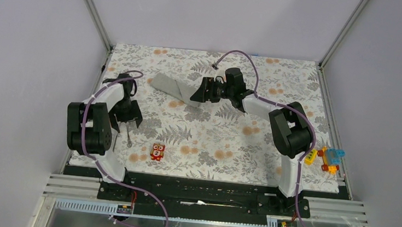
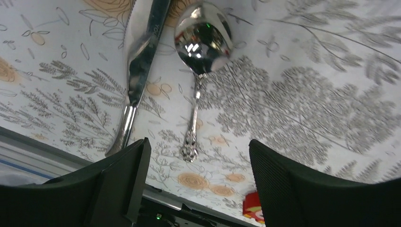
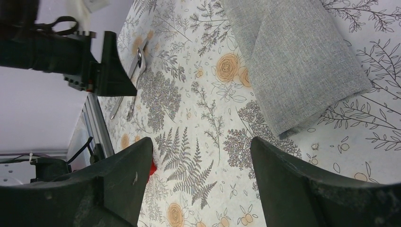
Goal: Fold the napkin into a case and place the utensils inside
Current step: Pick up the spoon from the corner of the board.
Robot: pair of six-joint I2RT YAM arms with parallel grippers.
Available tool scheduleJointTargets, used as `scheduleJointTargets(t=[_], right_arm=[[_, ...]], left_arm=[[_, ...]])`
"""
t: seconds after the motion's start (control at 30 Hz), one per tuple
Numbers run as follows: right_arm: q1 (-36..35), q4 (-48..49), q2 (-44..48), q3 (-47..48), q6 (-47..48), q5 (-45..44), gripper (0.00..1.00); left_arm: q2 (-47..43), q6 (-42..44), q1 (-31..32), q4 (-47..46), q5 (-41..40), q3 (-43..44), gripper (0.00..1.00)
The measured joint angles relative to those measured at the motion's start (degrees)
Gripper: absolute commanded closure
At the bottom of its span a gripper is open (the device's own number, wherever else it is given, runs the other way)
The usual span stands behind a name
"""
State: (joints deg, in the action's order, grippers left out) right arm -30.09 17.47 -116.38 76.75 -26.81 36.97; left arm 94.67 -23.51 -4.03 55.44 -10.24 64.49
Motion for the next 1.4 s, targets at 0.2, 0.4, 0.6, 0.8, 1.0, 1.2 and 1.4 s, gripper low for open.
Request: scheduleJointTargets(t=[0.2,0.4,0.6,0.8,1.0,1.2,1.4], right_arm=[[0.00,1.36,0.61,-1.01,0.02,-0.11,0.17],[0.00,2.47,0.98,-1.20,0.02,-0.48,0.17],[0.00,2.64,1.57,-1.90,0.00,-0.92,0.17],[0.00,2.78,1.70,-2.08,0.02,-1.49,0.17],[0.00,3.19,1.81,-2.43,0.02,-1.60,0.17],[0.00,3.43,1.81,-2.75,0.02,-1.92,0.17],[0.00,3.37,1.81,-2.75,0.02,-2.99,0.16]], left_arm=[[7.06,2.64,-4.37,-1.86,1.07,-0.04,0.44],[8.20,3.41,-5.84,-3.54,1.60,0.02,0.53],[8.70,3.98,-5.73,-4.31,3.08,0.07,0.64],[8.70,4.04,-5.66,-5.18,4.79,-0.13,0.83],[8.70,4.04,-5.49,-5.66,5.68,-0.11,0.98],[8.61,3.78,-5.49,-7.23,5.79,0.79,1.00],[8.20,-0.79,-5.49,-8.35,8.17,7.58,1.00]])
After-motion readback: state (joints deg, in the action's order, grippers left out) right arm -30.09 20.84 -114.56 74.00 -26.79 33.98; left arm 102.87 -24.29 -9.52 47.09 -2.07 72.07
